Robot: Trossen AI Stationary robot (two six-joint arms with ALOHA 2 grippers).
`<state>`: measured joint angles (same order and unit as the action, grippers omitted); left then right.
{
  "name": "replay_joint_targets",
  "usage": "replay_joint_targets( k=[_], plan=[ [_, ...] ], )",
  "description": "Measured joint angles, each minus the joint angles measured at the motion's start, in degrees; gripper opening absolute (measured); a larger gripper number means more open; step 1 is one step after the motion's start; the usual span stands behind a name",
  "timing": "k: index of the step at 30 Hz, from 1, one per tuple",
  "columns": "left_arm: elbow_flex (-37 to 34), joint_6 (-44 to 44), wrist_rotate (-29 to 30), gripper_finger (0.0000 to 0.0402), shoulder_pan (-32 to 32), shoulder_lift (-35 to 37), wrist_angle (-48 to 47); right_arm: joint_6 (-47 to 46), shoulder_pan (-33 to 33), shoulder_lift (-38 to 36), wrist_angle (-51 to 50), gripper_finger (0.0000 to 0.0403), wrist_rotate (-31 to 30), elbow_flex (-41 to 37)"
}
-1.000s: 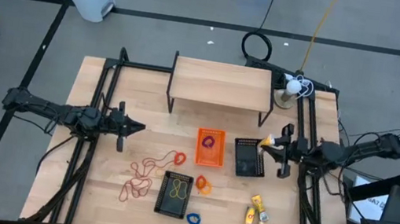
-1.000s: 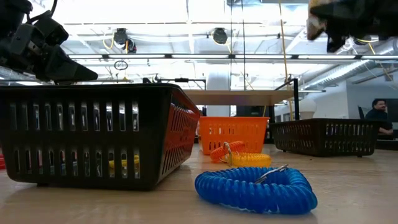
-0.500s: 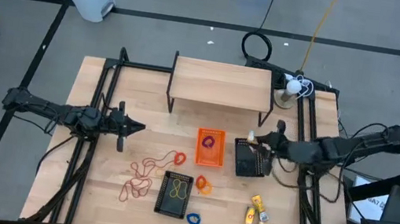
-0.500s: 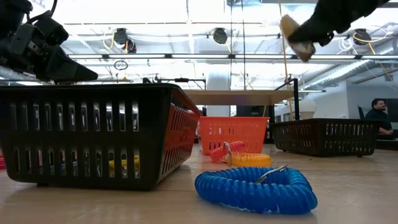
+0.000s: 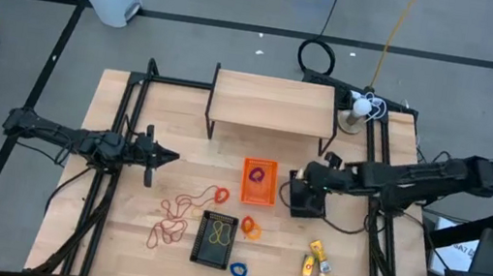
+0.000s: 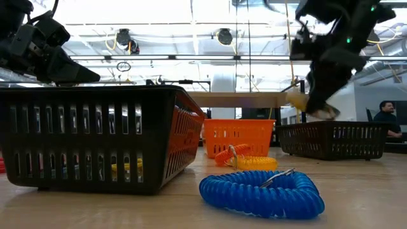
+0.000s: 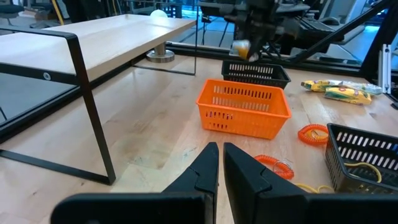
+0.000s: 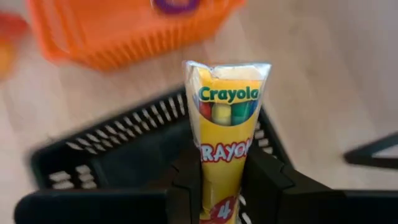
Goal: Pick & Place Office Desk Supplies
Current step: Put the yellow crayon box into the top black bin, then put the red rubber band into the bottom black bin
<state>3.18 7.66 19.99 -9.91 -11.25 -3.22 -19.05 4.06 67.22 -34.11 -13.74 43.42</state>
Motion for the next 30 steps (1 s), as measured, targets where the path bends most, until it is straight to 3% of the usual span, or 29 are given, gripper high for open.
replay_joint_targets(
  k=[9, 18, 30],
  plan=[
    [0.0, -0.3, 0.0, 0.0026, 0.0, 0.0, 0.0, 0.3, -1.9, 7.8, -0.3, 0.0080, 2.4, 0.0],
    [0.0, -0.3, 0.0, 0.0026, 0.0, 0.0, 0.0, 0.6, -3.4, 10.7, 0.0, 0.0085, 7.7, 0.0],
    [0.0, -0.4, 0.0, 0.0026, 0.0, 0.0, 0.0, -2.0, -4.5, 8.3, -0.9, 0.0199, 8.0, 0.0]
  ],
)
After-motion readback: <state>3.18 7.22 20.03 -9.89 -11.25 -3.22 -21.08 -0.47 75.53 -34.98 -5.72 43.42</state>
